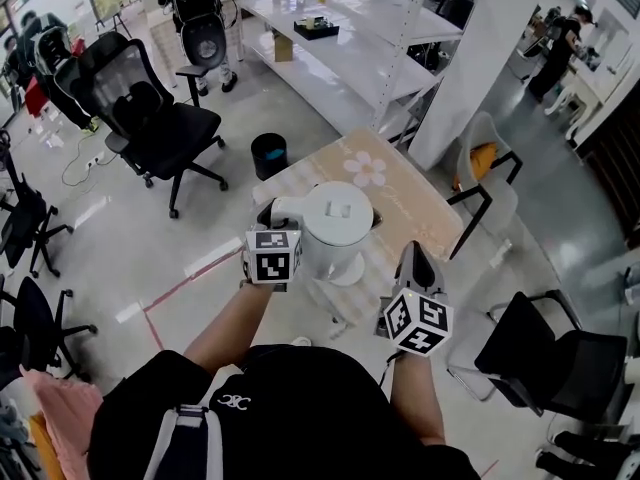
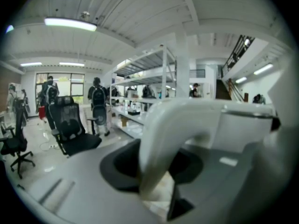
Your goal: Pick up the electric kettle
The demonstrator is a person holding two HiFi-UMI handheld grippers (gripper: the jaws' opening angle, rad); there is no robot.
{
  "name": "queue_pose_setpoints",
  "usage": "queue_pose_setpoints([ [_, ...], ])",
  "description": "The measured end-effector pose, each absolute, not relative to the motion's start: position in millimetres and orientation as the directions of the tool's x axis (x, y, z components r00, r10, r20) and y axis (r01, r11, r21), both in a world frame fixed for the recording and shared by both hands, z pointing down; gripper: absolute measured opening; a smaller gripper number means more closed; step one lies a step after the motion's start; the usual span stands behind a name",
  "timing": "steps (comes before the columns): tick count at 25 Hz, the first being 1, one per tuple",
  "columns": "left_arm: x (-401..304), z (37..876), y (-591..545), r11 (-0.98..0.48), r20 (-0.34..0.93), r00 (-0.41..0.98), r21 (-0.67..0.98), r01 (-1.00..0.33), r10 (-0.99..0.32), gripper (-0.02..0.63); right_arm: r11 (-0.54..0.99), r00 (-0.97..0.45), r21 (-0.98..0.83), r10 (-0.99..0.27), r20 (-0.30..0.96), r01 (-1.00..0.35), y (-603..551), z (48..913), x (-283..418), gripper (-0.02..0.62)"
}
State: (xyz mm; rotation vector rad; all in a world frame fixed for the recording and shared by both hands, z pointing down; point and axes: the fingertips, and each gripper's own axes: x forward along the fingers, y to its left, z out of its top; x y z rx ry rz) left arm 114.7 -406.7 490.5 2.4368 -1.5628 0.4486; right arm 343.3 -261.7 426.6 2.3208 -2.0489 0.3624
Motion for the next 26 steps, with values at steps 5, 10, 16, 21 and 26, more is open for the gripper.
queue_pose_setpoints([
  [5,109,488,-402,-0.427,0.352,0.405,0.017,-0.904,-0.844,0.132,-0.114,0.086,-0.132,-0.976,0.198,-0.985,-266,429,334,-0.009],
  [10,109,485,-401,-0.431,0.346,0.412,0.025,-0.902,-0.843,0.132,-0.121,0.093,-0.138,-0.976,0.196,-0.983,-266,428,335,-0.009],
  [16,114,484,-399,-0.435,0.337,0.419,0.03,-0.9,-0.843,0.132,-0.133,0.104,-0.138,-0.974,0.2,-0.981,-264,431,341,-0.009],
  [21,118,487,-397,-0.442,0.34,0.43,0.046,-0.896,-0.837,0.132,-0.134,0.103,-0.141,-0.973,0.206,-0.981,-263,433,343,-0.009],
  [26,122,490,-397,-0.447,0.345,0.431,0.037,-0.894,-0.834,0.132,-0.137,0.105,-0.143,-0.972,0.208,-0.98,-263,435,345,-0.009],
])
